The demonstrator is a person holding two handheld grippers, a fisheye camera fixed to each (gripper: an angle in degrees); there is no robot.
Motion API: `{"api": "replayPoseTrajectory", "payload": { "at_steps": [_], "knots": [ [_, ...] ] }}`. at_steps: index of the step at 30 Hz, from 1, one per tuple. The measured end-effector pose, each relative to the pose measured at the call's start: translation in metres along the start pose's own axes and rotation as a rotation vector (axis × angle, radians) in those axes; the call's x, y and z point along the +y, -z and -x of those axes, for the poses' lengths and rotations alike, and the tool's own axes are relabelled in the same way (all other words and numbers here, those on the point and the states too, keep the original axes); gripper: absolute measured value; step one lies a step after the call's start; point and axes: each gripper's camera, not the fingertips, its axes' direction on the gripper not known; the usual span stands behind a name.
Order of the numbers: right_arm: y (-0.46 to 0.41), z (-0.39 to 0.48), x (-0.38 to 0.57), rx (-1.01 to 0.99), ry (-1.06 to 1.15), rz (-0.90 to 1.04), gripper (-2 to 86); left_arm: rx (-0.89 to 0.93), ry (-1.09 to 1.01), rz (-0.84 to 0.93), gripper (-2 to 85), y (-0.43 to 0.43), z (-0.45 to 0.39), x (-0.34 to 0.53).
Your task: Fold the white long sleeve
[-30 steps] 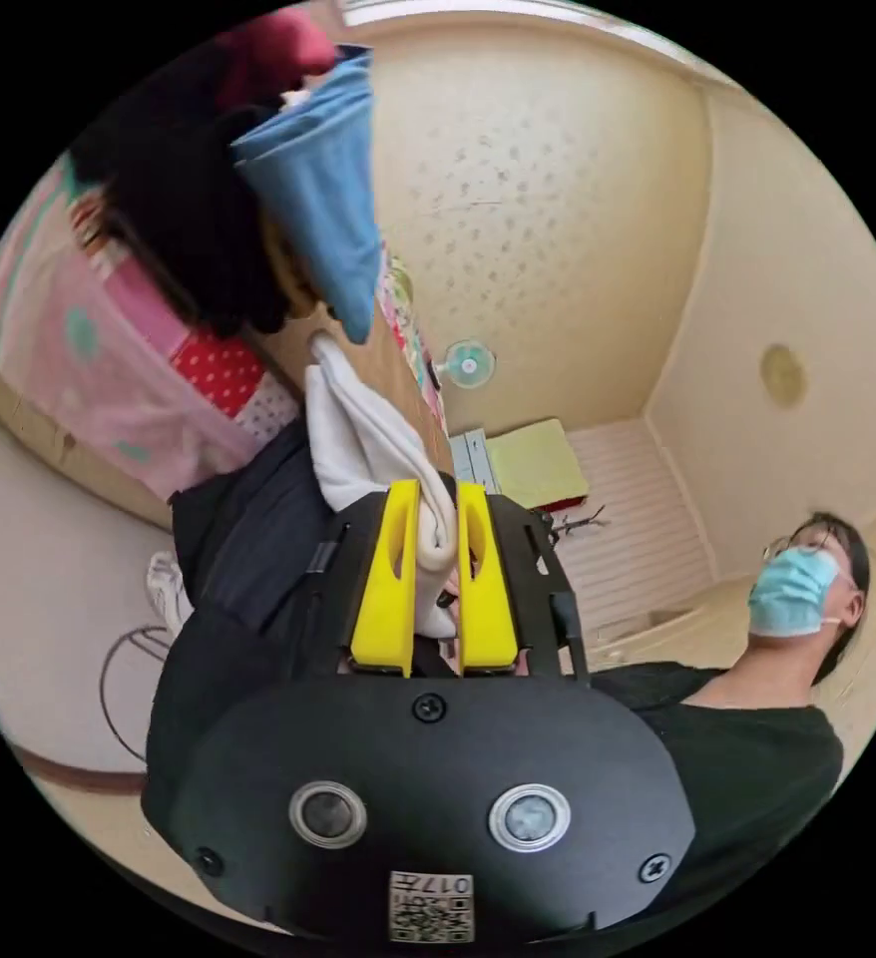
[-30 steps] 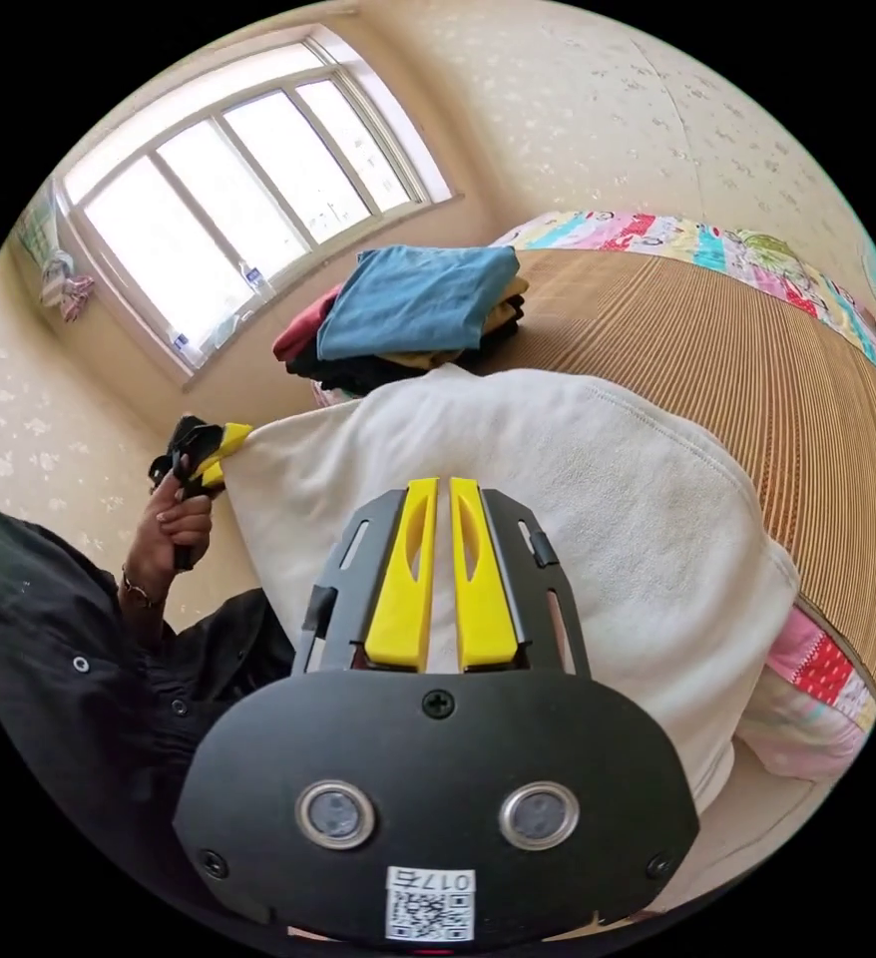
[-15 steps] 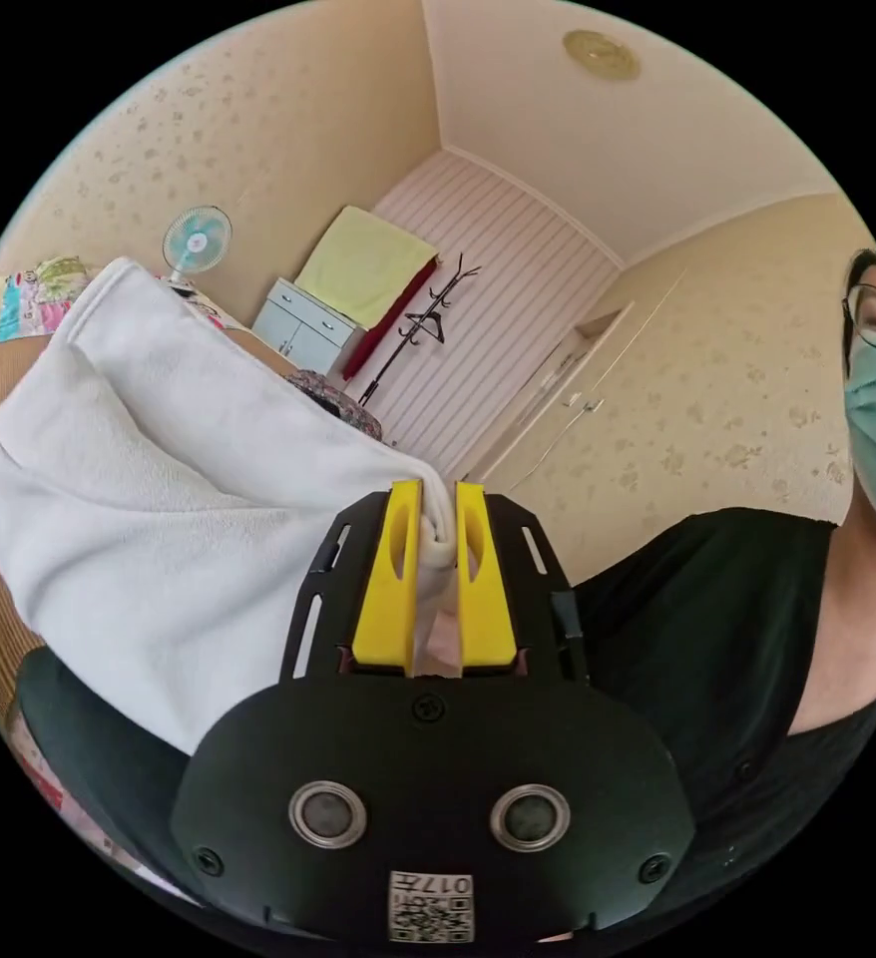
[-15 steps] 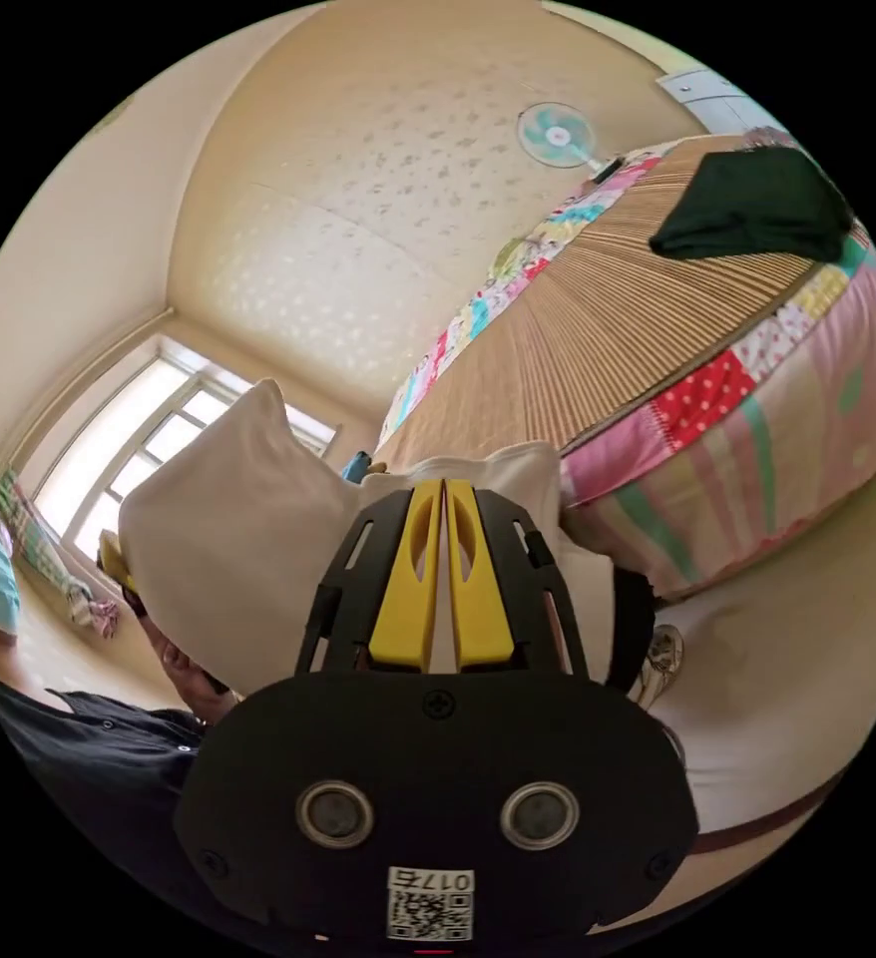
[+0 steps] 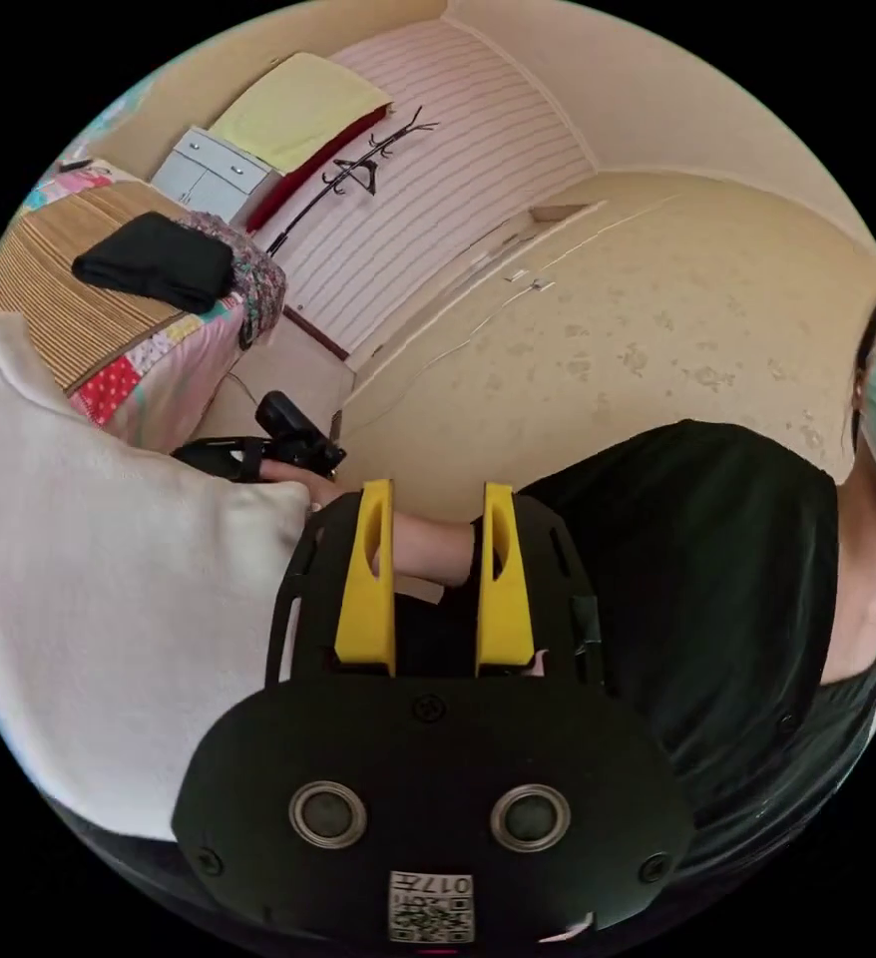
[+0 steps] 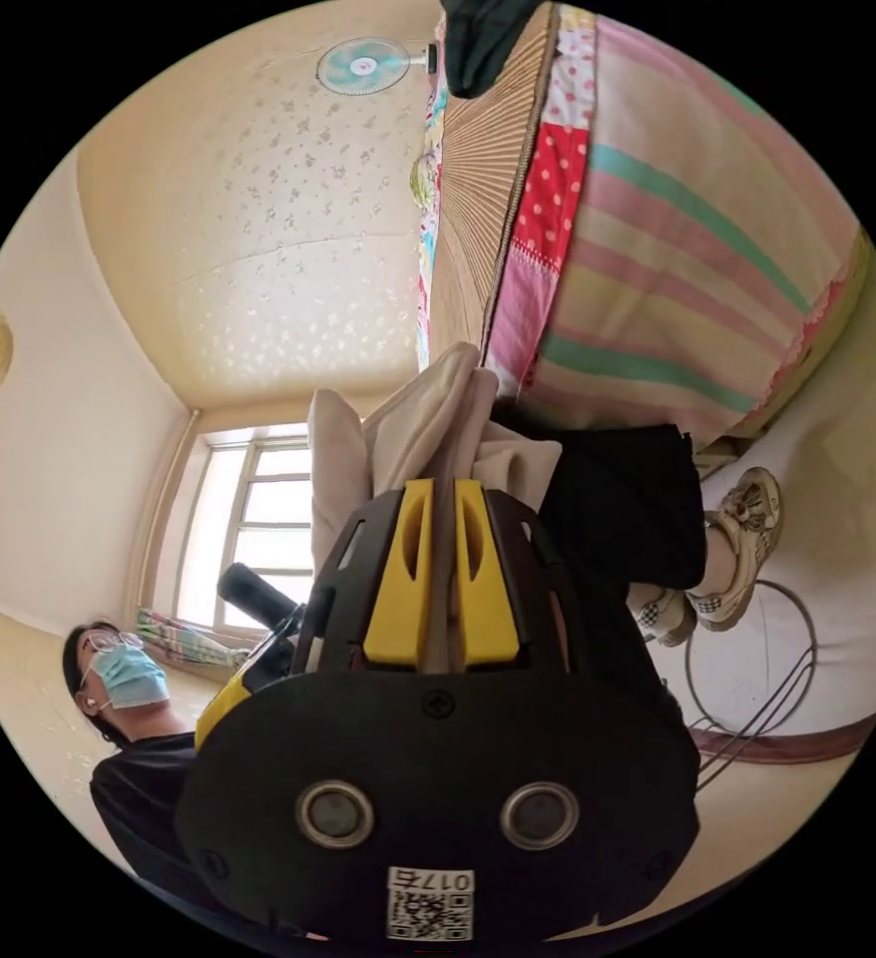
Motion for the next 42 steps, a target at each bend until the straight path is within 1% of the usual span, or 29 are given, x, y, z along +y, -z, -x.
{"api": "replayPoseTrajectory", "payload": {
  "at_steps": [1,2,3,4,6,8,9,10,12,14,15,17,18,19,20,23,24,25,29,30,31,32,33,34,35,37,38,40,42],
  "knots": [
    [0.014,0.003,0.0,0.0,0.013,-0.03,6.1,-0.047,0.017,-0.04,12.7,0.016,-0.001,0.007],
    [0.021,0.007,0.0,0.002,0.032,-0.048,6.8,-0.149,0.08,-0.12,12.7,0.048,0.001,0.023],
    [0.037,0.017,0.0,0.014,0.081,-0.084,8.5,-0.254,0.172,-0.207,12.7,0.081,0.009,0.043],
    [0.051,0.03,0.001,0.041,0.127,-0.111,10.2,-0.302,0.22,-0.248,12.7,0.097,0.014,0.055],
    [0.062,0.051,-0.001,0.09,0.204,-0.109,13.0,-0.473,0.395,-0.387,12.8,0.151,0.042,0.103],
    [0.06,0.066,-0.005,0.167,0.251,-0.057,16.2,-0.541,0.515,-0.405,13.0,0.172,0.075,0.129],
    [0.054,0.07,-0.009,0.209,0.27,-0.01,18.7,-0.486,0.567,-0.387,13.4,0.179,0.102,0.138],
    [0.048,0.069,-0.012,0.209,0.281,0.03,21.4,-0.445,0.582,-0.387,14.2,0.18,0.114,0.141],
    [0.037,0.057,-0.014,0.149,0.272,0.087,23.9,-0.339,0.606,-0.397,16.4,0.177,0.151,0.146],
    [0.023,0.037,-0.016,0.107,0.219,0.153,25.3,-0.344,0.609,-0.382,16.9,0.173,0.168,0.142],
    [0.013,0.023,-0.015,0.084,0.186,0.192,26.0,-0.315,0.611,-0.355,17.3,0.167,0.182,0.136],
    [-0.003,0.006,-0.01,-0.005,0.137,0.236,26.4,-0.224,0.631,-0.301,18.1,0.154,0.205,0.126],
    [-0.014,-0.005,-0.006,-0.094,0.072,0.264,26.4,-0.19,0.648,-0.269,18.2,0.145,0.217,0.121],
    [-0.023,-0.009,-0.001,-0.161,0.043,0.269,25.8,-0.195,0.648,-0.274,18.0,0.146,0.218,0.12],
    [-0.026,-0.009,0.002,-0.174,0.04,0.26,25.6,-0.208,0.628,-0.281,17.6,0.15,0.214,0.117],
    [-0.036,0.016,0.017,0.005,0.091,0.255,16.2,-0.23,0.568,-0.312,15.0,0.17,0.19,0.11],
    [-0.043,0.035,0.024,0.059,0.154,0.275,12.6,-0.237,0.541,-0.322,14.3,0.181,0.176,0.107],
    [-0.051,0.053,0.033,0.071,0.216,0.308,10.6,-0.243,0.526,-0.324,14.1,0.187,0.169,0.106],
    [-0.087,0.104,0.068,0.092,0.392,0.376,9.1,-0.299,0.427,-0.388,13.7,0.24,0.113,0.128],
    [-0.104,0.115,0.082,0.126,0.447,0.398,9.5,-0.33,0.435,-0.403,14.0,0.254,0.105,0.142],
    [-0.121,0.12,0.094,0.194,0.488,0.421,10.1,-0.347,0.454,-0.402,14.1,0.26,0.104,0.149],
    [-0.129,0.12,0.098,0.243,0.5,0.429,10.5,-0.384,0.522,-0.386,15.0,0.27,0.108,0.166],
    [-0.143,0.116,0.105,0.354,0.499,0.427,11.4,-0.45,0.609,-0.387,16.0,0.279,0.113,0.186],
    [-0.152,0.11,0.108,0.438,0.478,0.407,12.4,-0.493,0.658,-0.397,16.6,0.284,0.115,0.197],
    [-0.154,0.108,0.11,0.443,0.475,0.396,12.4,-0.56,0.725,-0.428,17.7,0.293,0.113,0.22],
    [-0.153,0.112,0.119,0.427,0.481,0.293,12.5,-0.603,0.712,-0.49,18.6,0.301,0.096,0.241],
    [-0.152,0.116,0.122,0.44,0.489,0.257,12.5,-0.638,0.683,-0.511,18.4,0.303,0.08,0.245],
    [-0.151,0.144,0.136,0.485,0.588,0.127,12.7,-0.68,0.609,-0.508,18.1,0.297,0.055,0.238],
    [-0.158,0.166,0.147,0.49,0.691,0.074,12.9,-0.629,0.446,-0.44,18.1,0.275,0.03,0.209]
  ]
}}
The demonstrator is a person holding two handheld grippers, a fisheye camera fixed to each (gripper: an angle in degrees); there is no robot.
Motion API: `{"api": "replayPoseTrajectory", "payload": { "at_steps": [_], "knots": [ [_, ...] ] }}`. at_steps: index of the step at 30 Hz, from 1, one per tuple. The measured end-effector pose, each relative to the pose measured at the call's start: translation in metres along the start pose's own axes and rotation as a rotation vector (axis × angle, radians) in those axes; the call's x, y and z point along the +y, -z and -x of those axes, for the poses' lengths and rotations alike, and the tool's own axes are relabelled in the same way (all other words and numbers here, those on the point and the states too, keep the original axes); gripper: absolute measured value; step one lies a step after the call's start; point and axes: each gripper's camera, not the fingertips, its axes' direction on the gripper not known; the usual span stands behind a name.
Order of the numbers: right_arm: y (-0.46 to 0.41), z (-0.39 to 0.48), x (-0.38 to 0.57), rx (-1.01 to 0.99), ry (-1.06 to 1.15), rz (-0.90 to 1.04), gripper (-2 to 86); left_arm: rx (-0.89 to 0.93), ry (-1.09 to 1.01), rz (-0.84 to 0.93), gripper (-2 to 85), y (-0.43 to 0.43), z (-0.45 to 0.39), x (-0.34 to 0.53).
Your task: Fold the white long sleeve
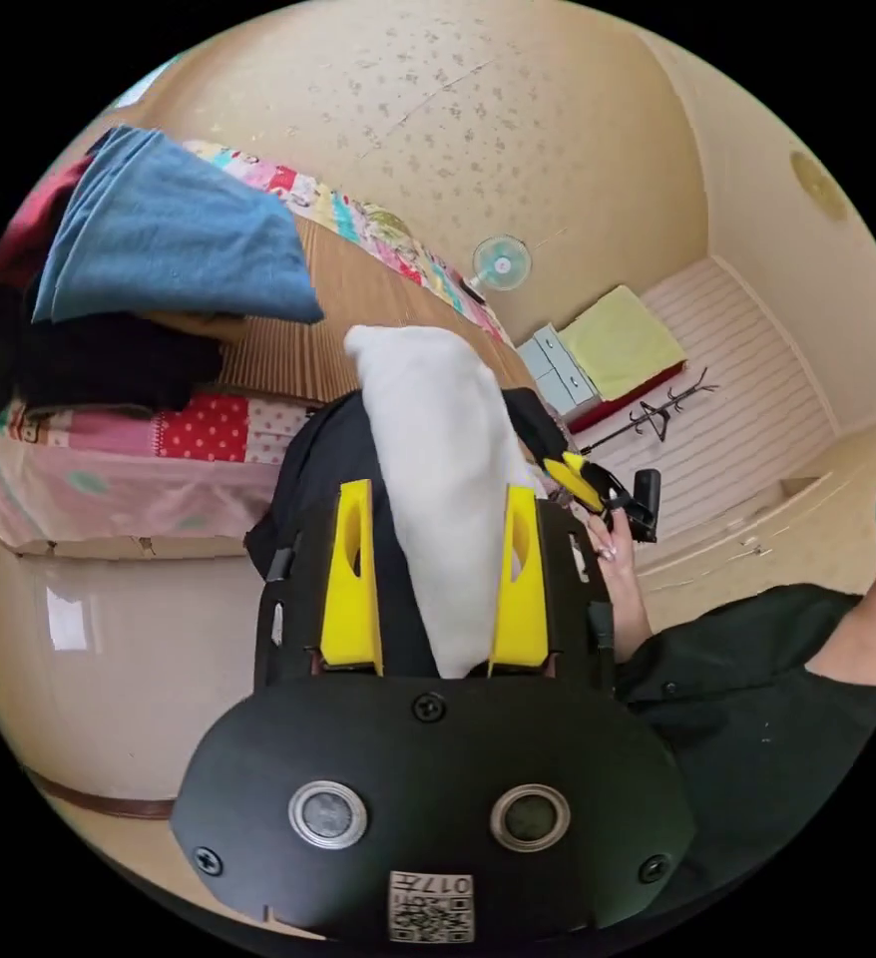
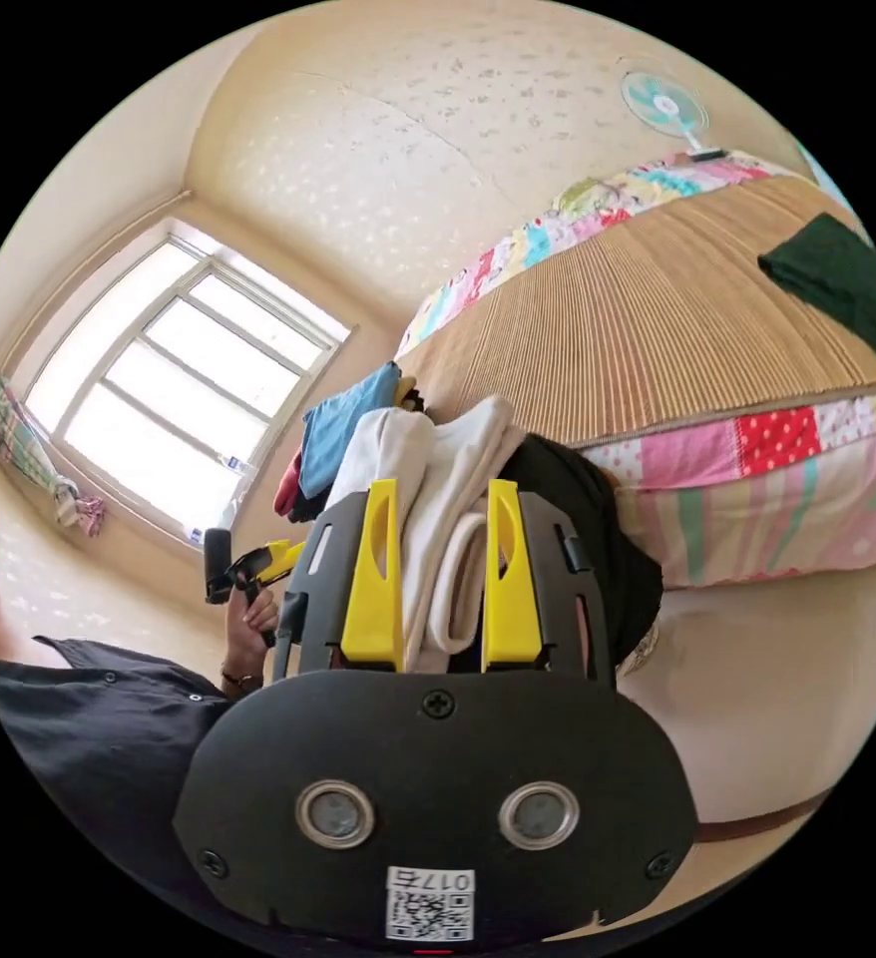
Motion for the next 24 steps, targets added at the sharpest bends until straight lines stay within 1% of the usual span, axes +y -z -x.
{"api": "replayPoseTrajectory", "payload": {
  "at_steps": [1,2,3,4,5,6,7,8,9,10,11,12,13,14,15,17,19,20,22,23,24],
  "knots": [
    [-0.006,0.014,-0.006,-0.002,0.059,-0.003,13.1,0.033,-0.041,0.022,18.0,-0.006,-0.011,-0.002],
    [-0.012,0.019,-0.01,-0.007,0.078,0.011,13.4,0.111,-0.116,0.091,17.8,-0.026,-0.029,-0.008],
    [-0.03,0.025,-0.019,-0.032,0.087,0.063,14.0,0.185,-0.175,0.181,17.6,-0.053,-0.044,-0.012],
    [-0.053,0.027,-0.026,-0.08,0.092,0.123,15.0,0.218,-0.2,0.226,17.7,-0.068,-0.049,-0.013],
    [-0.066,0.028,-0.028,-0.103,0.1,0.149,15.5,0.275,-0.228,0.322,17.9,-0.1,-0.056,-0.014],
    [-0.094,0.027,-0.03,-0.119,0.112,0.201,15.6,0.288,-0.241,0.393,17.9,-0.129,-0.059,-0.011],
    [-0.126,0.022,-0.031,-0.113,0.09,0.271,15.2,0.27,-0.251,0.411,17.9,-0.14,-0.06,-0.01],
    [-0.14,0.019,-0.031,-0.122,0.077,0.309,14.7,0.207,-0.272,0.438,16.7,-0.156,-0.064,-0.007],
    [-0.16,0.015,-0.03,-0.154,0.056,0.361,12.0,0.132,-0.298,0.472,13.8,-0.166,-0.069,-0.005],
    [-0.164,0.017,-0.03,-0.192,0.046,0.36,7.9,0.097,-0.31,0.491,11.6,-0.169,-0.072,-0.005],
    [-0.163,0.02,-0.03,-0.2,0.049,0.349,7.1,0.081,-0.342,0.522,6.4,-0.17,-0.079,-0.005],
    [-0.153,0.032,-0.029,-0.192,0.081,0.318,5.6,0.2,-0.385,0.545,0.6,-0.166,-0.084,-0.004],
    [-0.139,0.047,-0.029,-0.182,0.114,0.28,4.9,0.289,-0.4,0.551,0.3,-0.162,-0.086,-0.004],
    [-0.13,0.056,-0.029,-0.185,0.131,0.259,4.6,0.473,-0.422,0.533,-0.4,-0.151,-0.088,-0.004],
    [-0.111,0.074,-0.028,-0.199,0.168,0.215,4.2,0.585,-0.433,0.491,-0.6,-0.139,-0.089,-0.005],
    [-0.083,0.095,-0.023,-0.181,0.194,0.142,3.7,0.595,-0.432,0.44,-0.8,-0.128,-0.089,-0.008],
    [-0.068,0.101,-0.016,-0.018,0.151,0.091,3.6,0.54,-0.426,0.425,-0.7,-0.124,-0.089,-0.012],
    [-0.069,0.098,-0.015,0.032,0.137,0.088,3.7,0.513,-0.418,0.41,-0.5,-0.121,-0.088,-0.015],
    [-0.089,0.063,-0.006,0.185,0.045,0.127,4.3,0.504,-0.397,0.353,0.3,-0.111,-0.081,-0.02],
    [-0.097,0.05,-0.003,0.206,0.019,0.142,4.5,0.513,-0.376,0.31,1.3,-0.103,-0.073,-0.022],
    [-0.114,0.023,0.004,0.222,-0.05,0.193,5.4,0.514,-0.34,0.267,4.4,-0.095,-0.062,-0.024]
  ]
}}
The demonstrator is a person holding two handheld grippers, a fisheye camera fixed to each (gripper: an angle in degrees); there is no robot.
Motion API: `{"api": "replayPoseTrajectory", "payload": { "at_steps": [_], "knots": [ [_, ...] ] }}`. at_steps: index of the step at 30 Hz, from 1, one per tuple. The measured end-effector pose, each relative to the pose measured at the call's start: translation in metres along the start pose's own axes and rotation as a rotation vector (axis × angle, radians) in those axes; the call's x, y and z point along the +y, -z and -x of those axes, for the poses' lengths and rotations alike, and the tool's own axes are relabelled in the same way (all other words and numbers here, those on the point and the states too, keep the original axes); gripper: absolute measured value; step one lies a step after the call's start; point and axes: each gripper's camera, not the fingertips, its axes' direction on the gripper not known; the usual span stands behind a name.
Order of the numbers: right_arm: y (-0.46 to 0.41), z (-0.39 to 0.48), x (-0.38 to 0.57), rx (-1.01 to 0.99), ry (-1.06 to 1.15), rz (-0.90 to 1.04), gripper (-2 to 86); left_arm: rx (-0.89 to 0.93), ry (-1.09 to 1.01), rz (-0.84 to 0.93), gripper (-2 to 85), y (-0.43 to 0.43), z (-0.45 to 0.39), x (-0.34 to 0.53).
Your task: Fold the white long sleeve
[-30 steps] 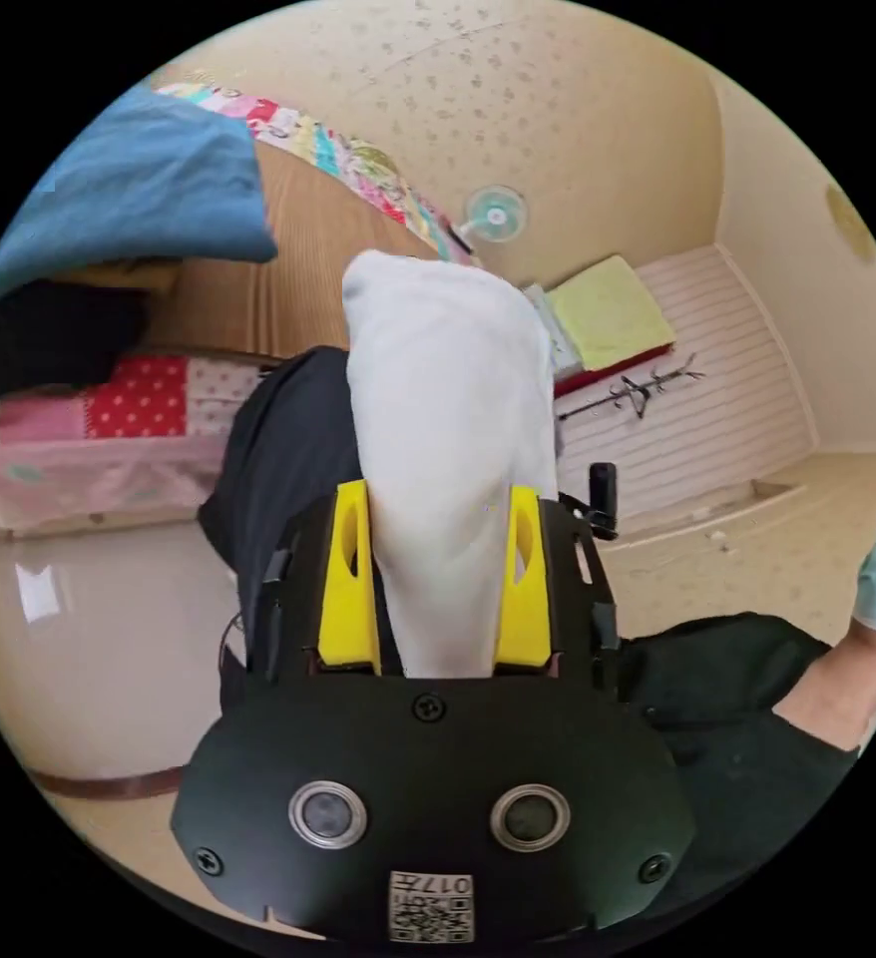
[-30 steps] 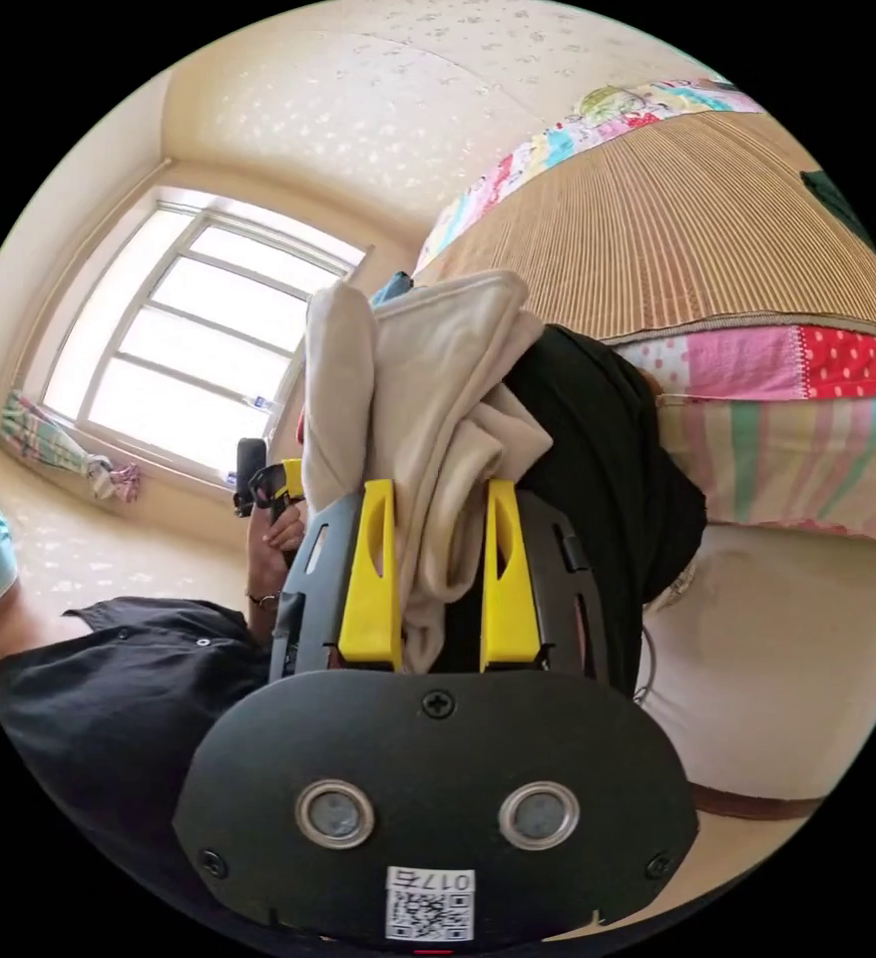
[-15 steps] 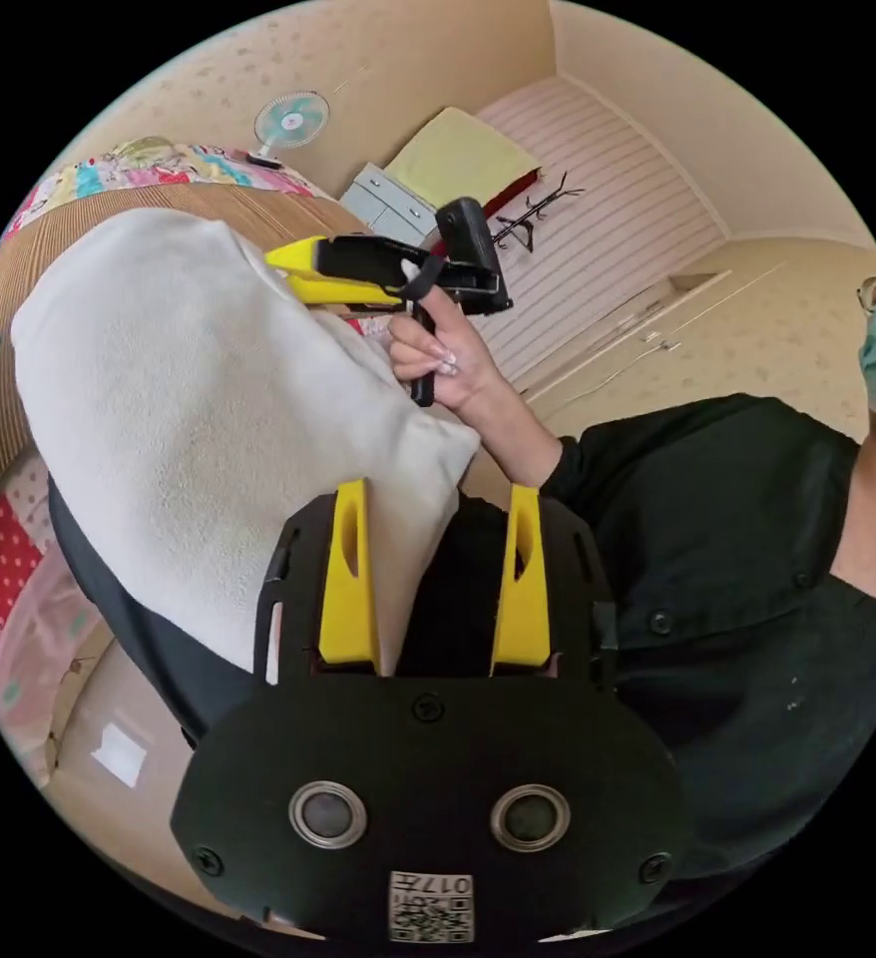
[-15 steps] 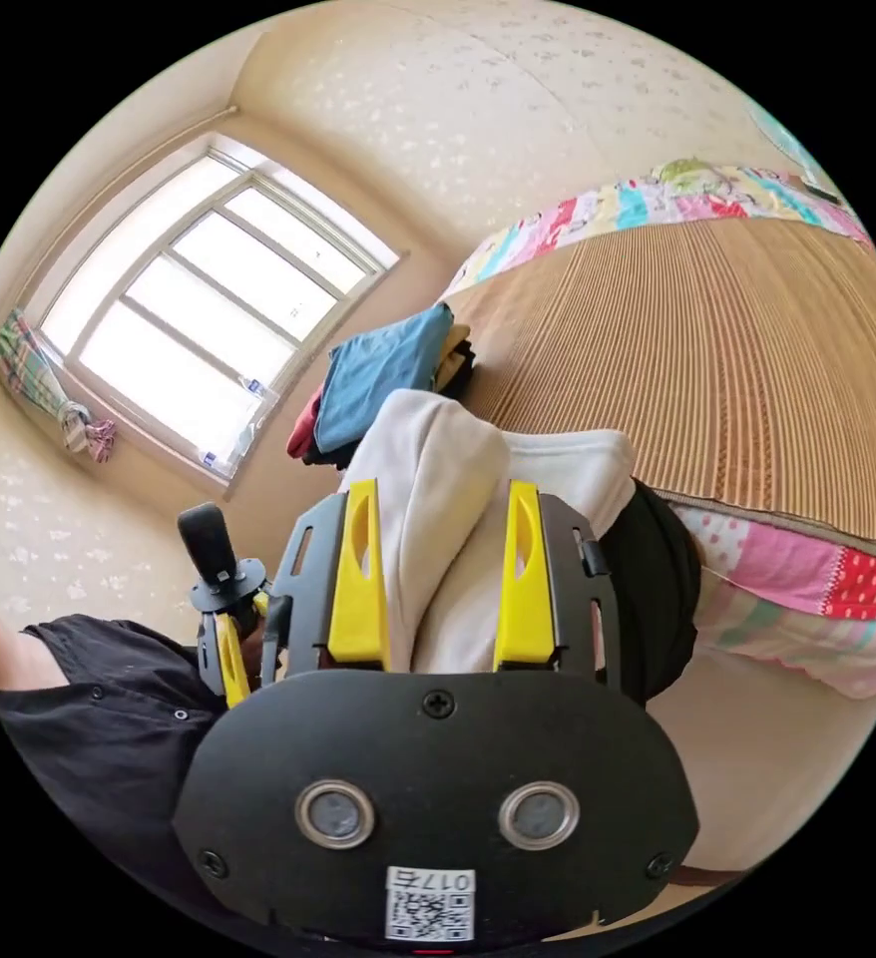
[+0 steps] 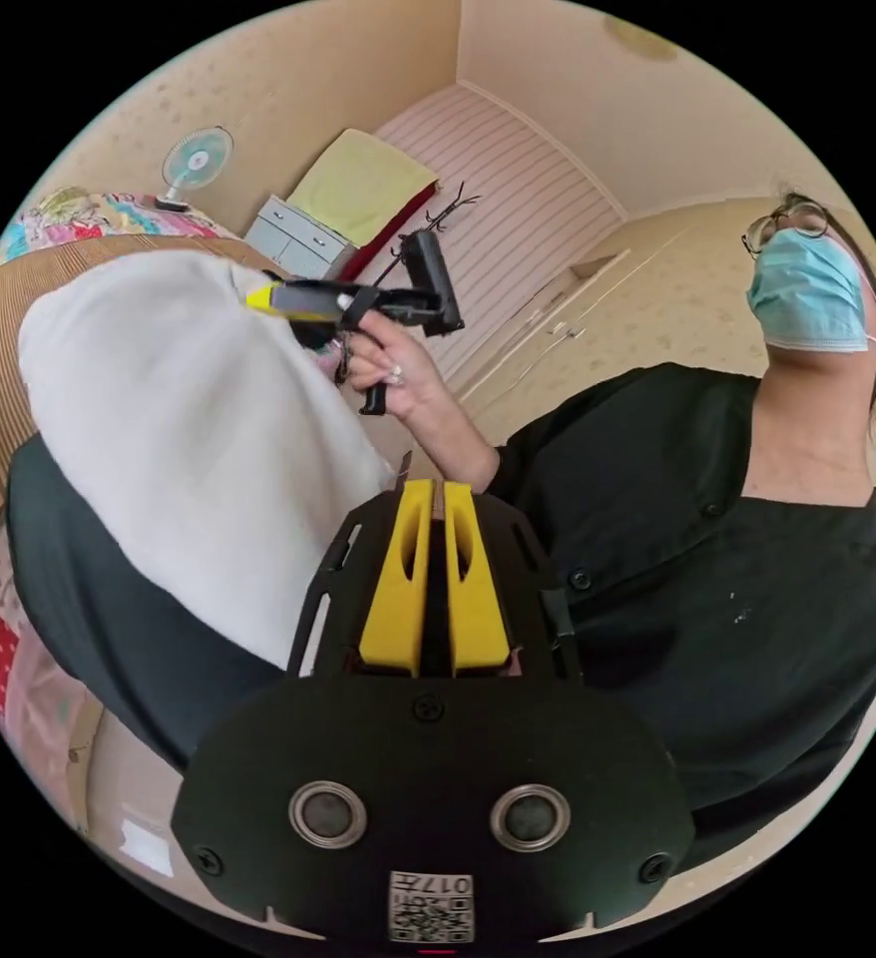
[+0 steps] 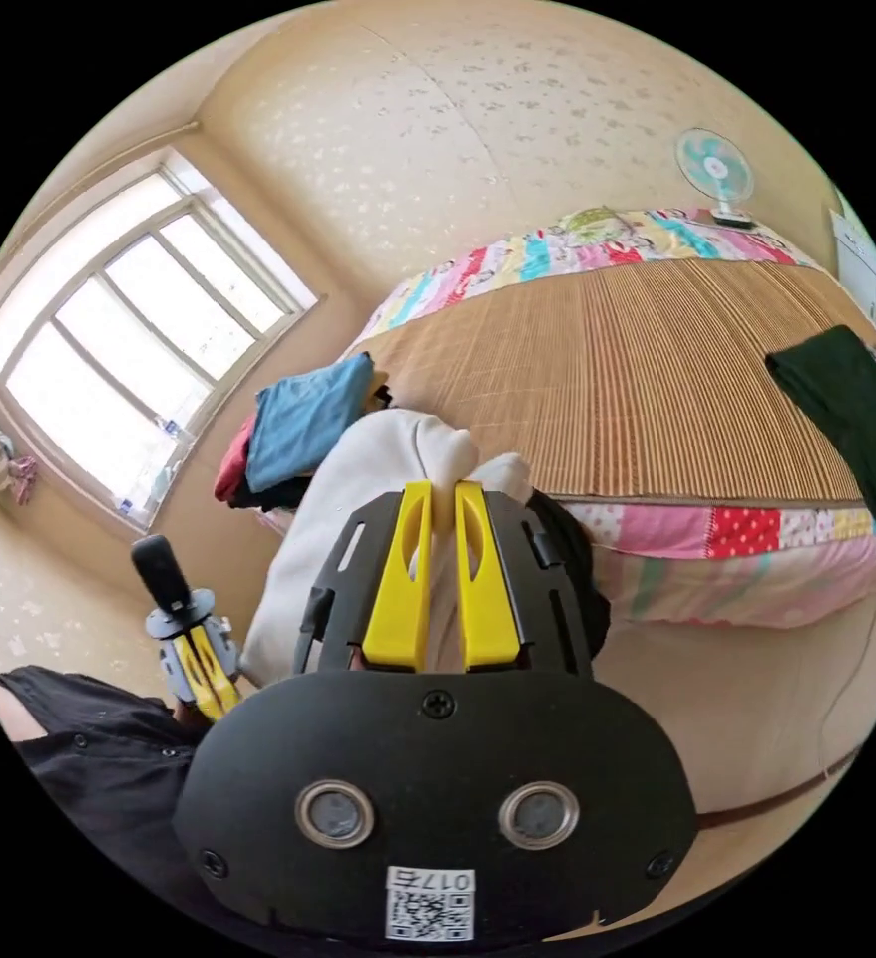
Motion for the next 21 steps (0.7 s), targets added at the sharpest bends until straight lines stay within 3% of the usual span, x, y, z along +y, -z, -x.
{"api": "replayPoseTrajectory", "payload": {
  "at_steps": [3,8,11,13,16,21],
  "knots": [
    [-0.01,-0.04,0.014,-0.209,-0.109,0.009,8.3,-0.066,0.092,-0.099,9.7,0.035,0.014,0.012],
    [0.045,-0.026,0.039,-0.349,0.074,-0.057,11.1,-0.274,0.221,-0.158,15.5,0.076,0.02,0.031],
    [0.051,-0.005,0.057,-0.399,0.219,0.111,12.0,-0.254,0.245,-0.117,14.7,0.078,0.026,0.033],
    [0.033,0.013,0.081,-0.34,0.319,0.298,12.6,-0.224,0.264,-0.093,14.1,0.076,0.033,0.032],
    [0.02,0.027,0.107,-0.261,0.429,0.426,9.6,-0.234,0.29,-0.024,12.2,0.074,0.038,0.025],
    [0.079,0.025,0.104,-0.424,0.464,0.245,4.4,-0.303,0.277,0.077,12.8,0.085,0.014,0.004]
  ]
}}
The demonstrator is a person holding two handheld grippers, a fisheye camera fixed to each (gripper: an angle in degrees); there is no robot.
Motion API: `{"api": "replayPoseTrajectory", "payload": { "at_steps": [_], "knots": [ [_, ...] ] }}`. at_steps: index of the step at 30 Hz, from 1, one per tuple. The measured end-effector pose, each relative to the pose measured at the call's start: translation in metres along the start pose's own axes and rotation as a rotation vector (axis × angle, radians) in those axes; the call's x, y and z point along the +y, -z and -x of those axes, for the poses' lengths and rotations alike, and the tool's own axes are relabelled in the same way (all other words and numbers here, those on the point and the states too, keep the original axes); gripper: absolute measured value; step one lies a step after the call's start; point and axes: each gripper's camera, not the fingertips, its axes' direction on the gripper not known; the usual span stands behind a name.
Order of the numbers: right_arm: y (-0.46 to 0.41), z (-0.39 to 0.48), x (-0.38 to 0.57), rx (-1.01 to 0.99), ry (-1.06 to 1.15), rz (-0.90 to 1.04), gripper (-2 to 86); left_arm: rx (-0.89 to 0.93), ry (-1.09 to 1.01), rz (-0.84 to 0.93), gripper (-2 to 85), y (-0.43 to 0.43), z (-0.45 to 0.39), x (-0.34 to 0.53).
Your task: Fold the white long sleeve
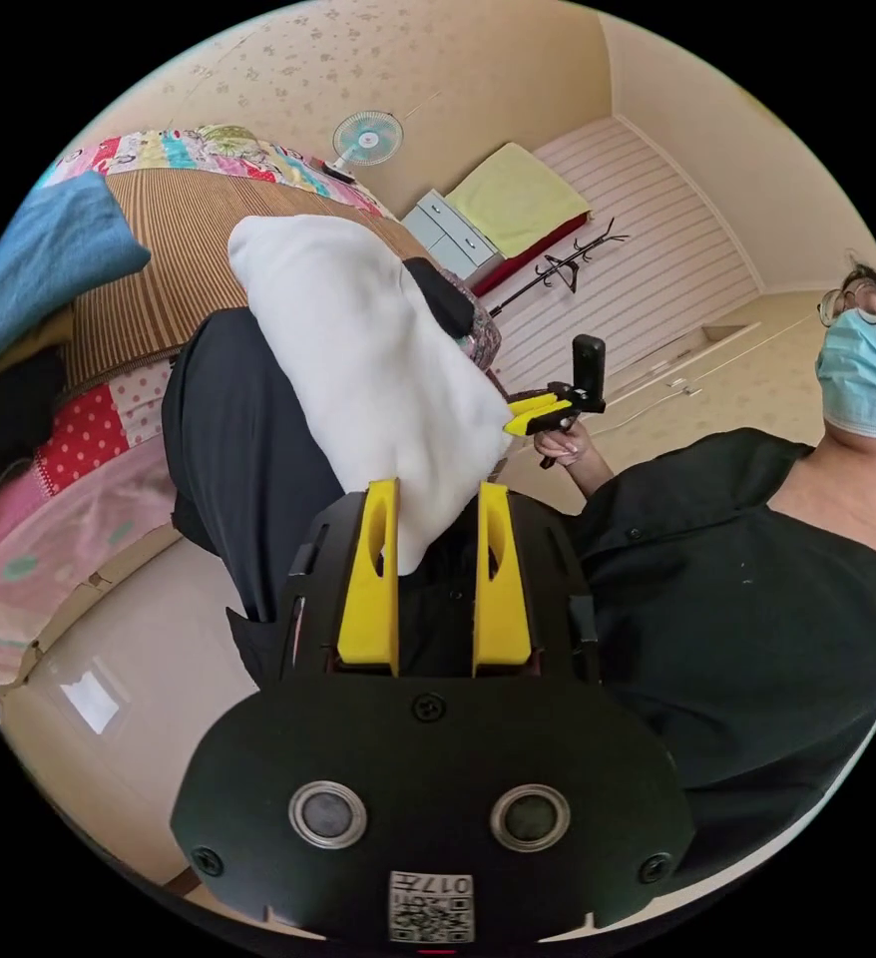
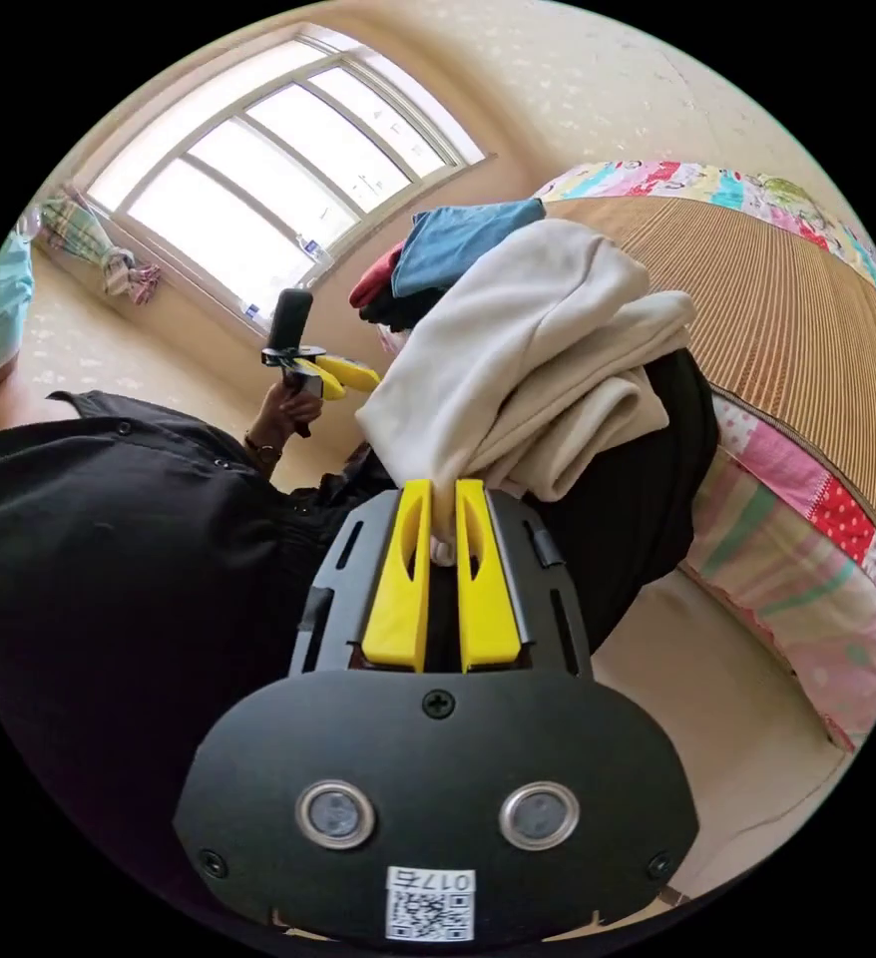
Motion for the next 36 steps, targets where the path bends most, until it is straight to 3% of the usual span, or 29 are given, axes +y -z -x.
{"api": "replayPoseTrajectory", "payload": {
  "at_steps": [3,6,12,15,22,30,36],
  "knots": [
    [0.016,-0.013,0.015,-0.133,0.048,-0.022,3.6,-0.021,0.024,-0.004,15.9,0.011,0.0,0.001],
    [-0.021,-0.047,0.028,0.089,-0.091,0.263,3.7,-0.015,0.058,0.034,16.6,0.007,0.012,0.0],
    [0.016,-0.073,0.025,-0.042,-0.135,0.18,6.4,0.117,0.164,-0.065,18.4,0.019,0.048,-0.008],
    [0.041,-0.08,0.026,-0.064,-0.135,0.16,8.1,0.129,0.257,0.004,18.2,0.011,0.072,-0.012],
    [0.114,-0.126,0.036,-0.431,-0.207,-0.037,12.4,0.335,0.295,0.099,12.0,-0.004,0.088,-0.013],
    [0.172,-0.214,0.09,-0.767,-0.404,-0.266,14.6,0.806,0.13,0.145,9.9,-0.032,0.04,-0.069],
    [0.225,-0.271,0.185,-0.814,-0.57,-0.564,16.7,0.797,-0.001,0.224,9.8,-0.092,-0.039,-0.104]
  ]
}}
